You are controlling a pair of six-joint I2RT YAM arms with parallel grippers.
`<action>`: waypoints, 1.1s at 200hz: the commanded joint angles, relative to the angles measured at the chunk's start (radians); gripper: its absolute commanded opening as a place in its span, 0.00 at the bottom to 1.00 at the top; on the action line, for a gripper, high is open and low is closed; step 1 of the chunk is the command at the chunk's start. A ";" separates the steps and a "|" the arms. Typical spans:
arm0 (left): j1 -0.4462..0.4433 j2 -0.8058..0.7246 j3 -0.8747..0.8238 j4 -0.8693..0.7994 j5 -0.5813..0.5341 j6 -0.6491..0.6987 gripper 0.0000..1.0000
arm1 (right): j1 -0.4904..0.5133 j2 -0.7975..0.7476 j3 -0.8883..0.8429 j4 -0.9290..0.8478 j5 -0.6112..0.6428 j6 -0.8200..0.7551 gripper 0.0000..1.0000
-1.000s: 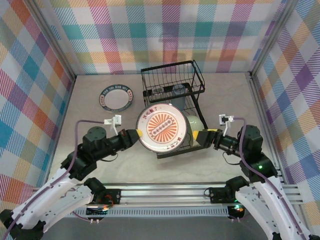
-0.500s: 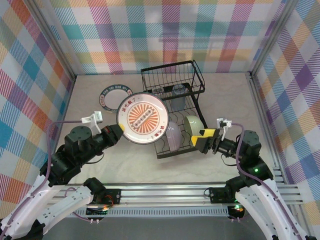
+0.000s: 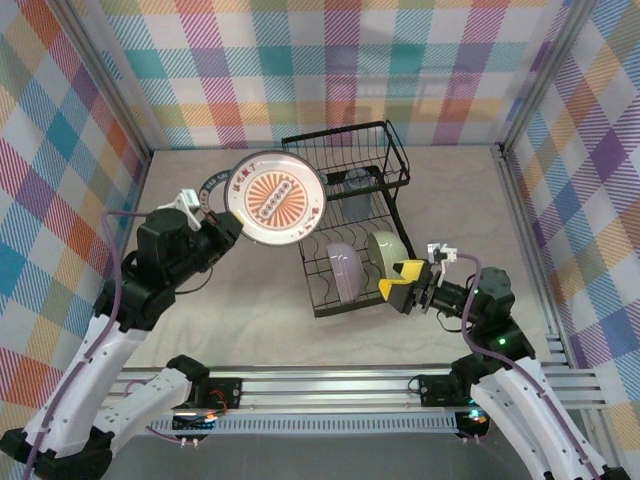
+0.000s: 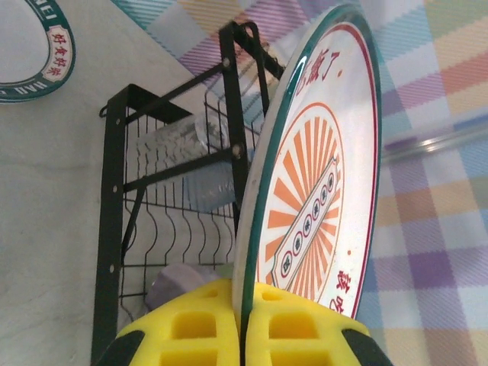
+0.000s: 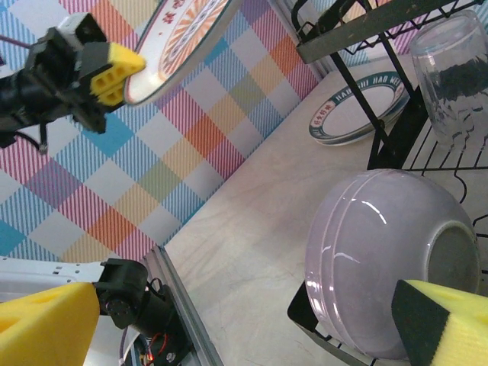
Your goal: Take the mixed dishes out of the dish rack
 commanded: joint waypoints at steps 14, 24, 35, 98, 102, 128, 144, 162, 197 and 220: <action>0.165 0.078 0.073 0.147 0.180 -0.060 0.00 | -0.005 -0.066 -0.049 0.098 -0.018 -0.005 0.99; 0.217 0.104 0.070 0.178 0.227 -0.073 0.00 | -0.004 -0.080 -0.057 0.099 -0.020 -0.005 0.99; 0.270 0.135 0.064 0.207 0.261 -0.079 0.00 | -0.004 -0.092 -0.060 0.096 -0.018 -0.006 0.99; 0.528 0.307 -0.078 0.457 0.388 -0.082 0.00 | 0.000 -0.105 -0.080 0.103 -0.002 -0.012 0.99; 0.538 0.320 -0.087 0.472 0.393 -0.082 0.00 | 0.001 -0.104 -0.079 0.105 -0.002 -0.013 0.99; 0.561 0.412 -0.112 0.547 0.417 -0.056 0.00 | 0.004 -0.106 -0.081 0.106 -0.003 -0.013 0.99; 0.565 0.469 -0.110 0.559 0.398 -0.026 0.00 | 0.006 -0.109 -0.081 0.106 0.000 -0.014 0.99; 0.576 0.541 -0.116 0.595 0.388 -0.014 0.00 | 0.007 -0.111 -0.081 0.105 -0.003 -0.014 0.99; 0.586 0.682 -0.125 0.695 0.383 0.001 0.00 | 0.010 -0.116 -0.083 0.103 0.004 -0.020 0.99; 0.586 0.754 -0.131 0.767 0.389 -0.009 0.00 | 0.012 -0.115 -0.087 0.114 -0.008 -0.015 0.99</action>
